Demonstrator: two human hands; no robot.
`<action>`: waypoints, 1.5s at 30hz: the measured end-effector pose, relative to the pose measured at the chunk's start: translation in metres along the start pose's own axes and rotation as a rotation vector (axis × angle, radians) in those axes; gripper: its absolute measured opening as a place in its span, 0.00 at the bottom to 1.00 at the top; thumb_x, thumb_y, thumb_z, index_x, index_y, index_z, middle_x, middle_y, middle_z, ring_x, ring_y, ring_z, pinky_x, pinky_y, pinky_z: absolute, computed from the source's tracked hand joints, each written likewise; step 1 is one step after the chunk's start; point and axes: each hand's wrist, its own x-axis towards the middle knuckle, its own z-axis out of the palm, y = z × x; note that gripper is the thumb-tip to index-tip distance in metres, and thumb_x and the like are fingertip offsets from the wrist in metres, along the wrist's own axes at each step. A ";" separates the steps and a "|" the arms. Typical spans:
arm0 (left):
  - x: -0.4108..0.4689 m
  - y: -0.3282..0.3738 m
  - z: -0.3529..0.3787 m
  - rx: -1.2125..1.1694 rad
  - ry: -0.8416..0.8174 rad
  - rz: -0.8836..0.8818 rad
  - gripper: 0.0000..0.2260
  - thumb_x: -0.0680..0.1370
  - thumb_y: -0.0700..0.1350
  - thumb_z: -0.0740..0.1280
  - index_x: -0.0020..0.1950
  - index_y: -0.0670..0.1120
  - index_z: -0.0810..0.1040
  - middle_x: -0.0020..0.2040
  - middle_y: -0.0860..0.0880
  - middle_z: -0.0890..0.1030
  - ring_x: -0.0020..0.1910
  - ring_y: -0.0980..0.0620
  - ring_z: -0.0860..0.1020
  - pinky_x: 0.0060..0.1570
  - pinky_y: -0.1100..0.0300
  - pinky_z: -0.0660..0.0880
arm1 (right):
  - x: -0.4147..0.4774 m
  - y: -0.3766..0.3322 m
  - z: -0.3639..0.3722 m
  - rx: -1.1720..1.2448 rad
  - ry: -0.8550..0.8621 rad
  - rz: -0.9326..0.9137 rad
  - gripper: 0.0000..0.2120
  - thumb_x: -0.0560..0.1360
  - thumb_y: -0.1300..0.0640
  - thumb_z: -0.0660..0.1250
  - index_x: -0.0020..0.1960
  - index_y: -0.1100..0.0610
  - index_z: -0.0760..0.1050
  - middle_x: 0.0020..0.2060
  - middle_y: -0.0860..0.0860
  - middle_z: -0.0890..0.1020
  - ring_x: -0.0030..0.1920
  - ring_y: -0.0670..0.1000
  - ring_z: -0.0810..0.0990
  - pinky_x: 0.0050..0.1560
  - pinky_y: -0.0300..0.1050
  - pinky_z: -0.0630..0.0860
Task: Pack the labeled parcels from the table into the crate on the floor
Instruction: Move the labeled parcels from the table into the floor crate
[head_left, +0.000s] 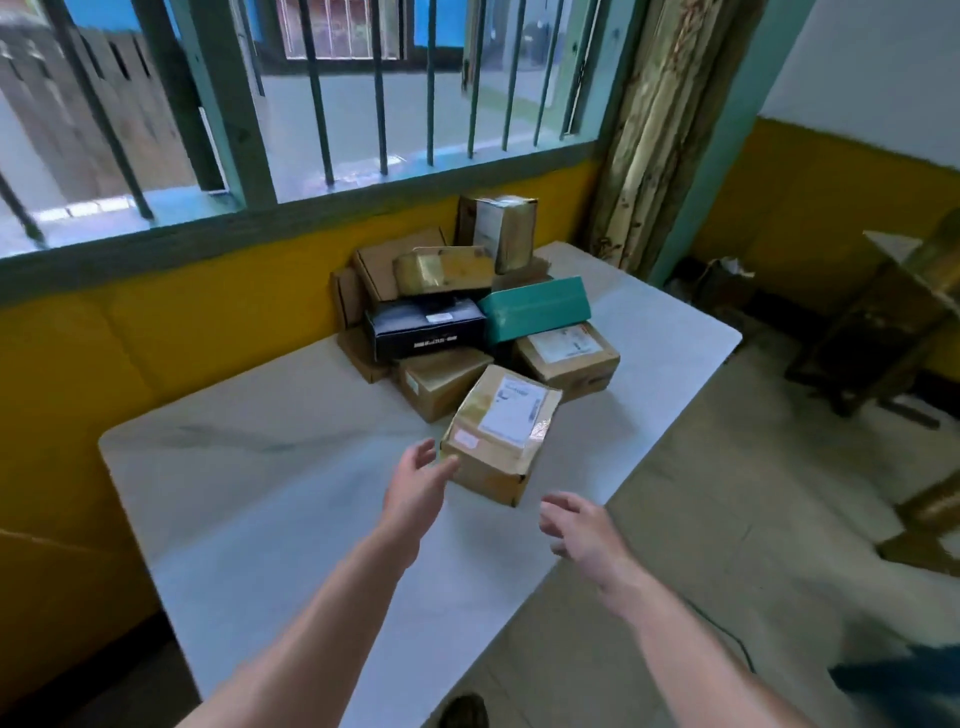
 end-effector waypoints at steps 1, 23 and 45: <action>0.015 0.002 0.007 0.040 0.033 0.002 0.27 0.77 0.49 0.70 0.74 0.47 0.67 0.71 0.48 0.71 0.61 0.51 0.73 0.56 0.57 0.70 | 0.016 -0.006 -0.005 -0.017 0.004 0.021 0.16 0.78 0.55 0.66 0.65 0.56 0.74 0.48 0.47 0.80 0.54 0.51 0.80 0.50 0.45 0.77; 0.087 -0.017 0.019 -0.234 0.635 -0.092 0.21 0.78 0.49 0.70 0.69 0.51 0.69 0.66 0.49 0.73 0.64 0.52 0.73 0.66 0.55 0.71 | 0.210 -0.067 -0.002 -0.013 -0.276 0.003 0.12 0.80 0.48 0.64 0.47 0.56 0.77 0.42 0.53 0.82 0.41 0.53 0.80 0.36 0.43 0.79; 0.008 0.039 0.016 -0.584 0.775 0.152 0.24 0.81 0.61 0.54 0.62 0.48 0.82 0.57 0.44 0.84 0.56 0.48 0.83 0.42 0.61 0.80 | 0.181 -0.139 0.028 0.327 -0.770 -0.141 0.05 0.80 0.56 0.63 0.47 0.56 0.76 0.43 0.54 0.83 0.46 0.53 0.81 0.41 0.47 0.76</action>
